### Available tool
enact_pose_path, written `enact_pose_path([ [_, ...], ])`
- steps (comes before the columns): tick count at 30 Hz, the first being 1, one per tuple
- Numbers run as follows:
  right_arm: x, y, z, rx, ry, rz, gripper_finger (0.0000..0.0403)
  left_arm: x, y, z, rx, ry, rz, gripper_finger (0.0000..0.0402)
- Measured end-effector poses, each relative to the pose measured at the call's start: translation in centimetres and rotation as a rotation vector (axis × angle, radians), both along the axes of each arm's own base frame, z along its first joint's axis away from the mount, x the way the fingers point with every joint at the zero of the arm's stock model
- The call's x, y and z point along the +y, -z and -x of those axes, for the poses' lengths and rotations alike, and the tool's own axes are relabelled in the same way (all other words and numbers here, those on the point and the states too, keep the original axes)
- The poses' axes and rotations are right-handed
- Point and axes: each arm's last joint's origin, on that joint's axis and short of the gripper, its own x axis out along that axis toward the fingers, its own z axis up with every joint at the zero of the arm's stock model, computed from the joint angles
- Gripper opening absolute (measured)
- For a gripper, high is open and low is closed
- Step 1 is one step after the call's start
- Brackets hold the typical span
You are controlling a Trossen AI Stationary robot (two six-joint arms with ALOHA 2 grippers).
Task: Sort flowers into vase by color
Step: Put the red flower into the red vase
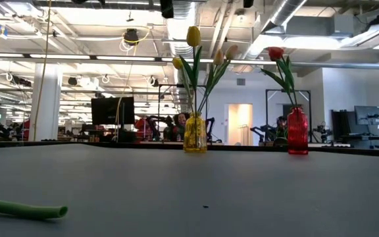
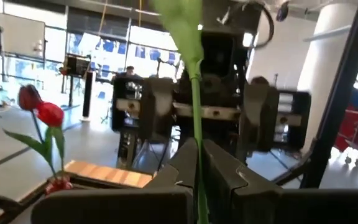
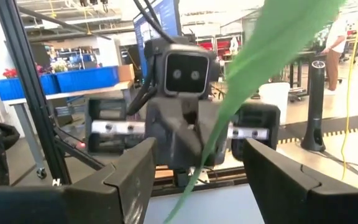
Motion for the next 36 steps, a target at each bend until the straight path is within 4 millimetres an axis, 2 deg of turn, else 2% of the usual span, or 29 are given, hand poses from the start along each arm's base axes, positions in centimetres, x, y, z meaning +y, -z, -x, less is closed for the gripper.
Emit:
enact_pose_path([
  [3,0.00,0.00,0.00,-0.001,0.000,-0.004,0.0264,-0.01,0.70,-0.66,0.002,0.002,-0.004,0.0000],
  [10,0.06,-0.04,0.03,-0.004,-0.006,-0.029,0.0263,0.02,0.68,-0.70,-0.007,-0.001,-0.008,0.0000],
  [14,0.05,-0.05,0.04,-0.005,-0.005,-0.028,0.0245,0.02,0.66,-0.69,-0.008,-0.001,-0.009,0.0000],
  [20,-0.18,-0.06,0.04,-0.005,0.003,-0.028,0.0189,0.03,0.67,-0.69,-0.007,-0.002,-0.009,0.0000],
  [32,-0.17,-0.08,0.05,-0.007,0.005,-0.029,0.0044,0.34,0.61,-0.67,-0.013,-0.022,-0.007,0.0000],
  [36,-0.16,-0.09,0.06,-0.007,0.004,-0.028,0.0024,0.43,0.61,-0.65,-0.013,-0.030,-0.009,0.0002],
])
